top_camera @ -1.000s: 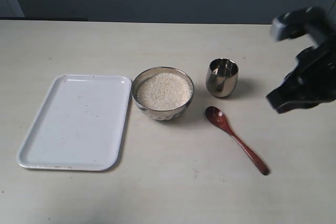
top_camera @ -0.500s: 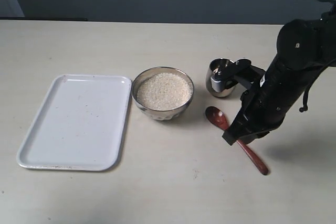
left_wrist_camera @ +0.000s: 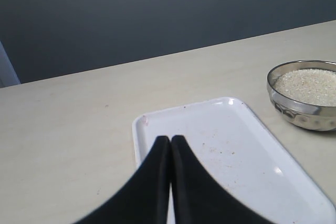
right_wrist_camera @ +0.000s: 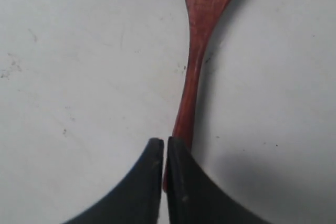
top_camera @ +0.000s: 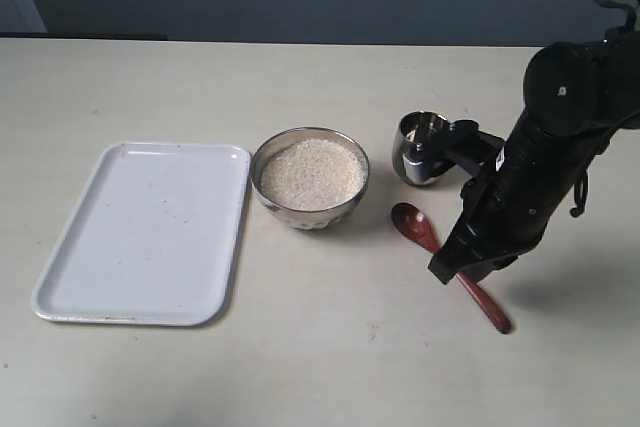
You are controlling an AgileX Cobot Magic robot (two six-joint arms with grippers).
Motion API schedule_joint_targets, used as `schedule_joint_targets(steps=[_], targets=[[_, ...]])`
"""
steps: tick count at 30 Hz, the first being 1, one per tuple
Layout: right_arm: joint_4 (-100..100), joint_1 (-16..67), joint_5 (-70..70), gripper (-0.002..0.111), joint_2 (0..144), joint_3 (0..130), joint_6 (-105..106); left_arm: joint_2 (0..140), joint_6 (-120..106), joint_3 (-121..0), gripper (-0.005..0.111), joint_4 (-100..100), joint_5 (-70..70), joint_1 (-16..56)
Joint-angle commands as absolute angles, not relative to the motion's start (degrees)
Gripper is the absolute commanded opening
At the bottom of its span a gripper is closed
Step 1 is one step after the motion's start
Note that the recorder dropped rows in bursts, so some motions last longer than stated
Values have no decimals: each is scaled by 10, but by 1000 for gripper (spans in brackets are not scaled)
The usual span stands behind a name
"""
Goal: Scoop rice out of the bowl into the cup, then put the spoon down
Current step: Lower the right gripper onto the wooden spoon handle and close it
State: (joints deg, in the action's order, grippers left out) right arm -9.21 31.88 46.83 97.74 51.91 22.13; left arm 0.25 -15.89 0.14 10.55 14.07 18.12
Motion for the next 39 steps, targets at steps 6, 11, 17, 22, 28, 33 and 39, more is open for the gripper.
schedule_joint_targets(steps=[6, 11, 17, 22, 28, 33, 39], targets=[[-86, 320, 451, 69, 985, 523, 203, 0, -156, 0, 0, 107, 134, 184], [-42, 320, 442, 66, 985, 523, 182, 0, -156, 0, 0, 107, 134, 184], [-59, 320, 405, 52, 985, 495, 175, 0, -156, 0, 0, 107, 134, 184], [-59, 320, 380, 52, 985, 481, 172, 0, -156, 0, 0, 107, 134, 184], [-56, 320, 369, 52, 1019, 481, 158, 0, -156, 0, 0, 107, 134, 184], [-56, 320, 372, 50, 1045, 481, 149, 0, -156, 0, 0, 107, 134, 184], [-60, 320, 376, 12, 1057, 481, 149, 0, -156, 0, 0, 107, 134, 184]])
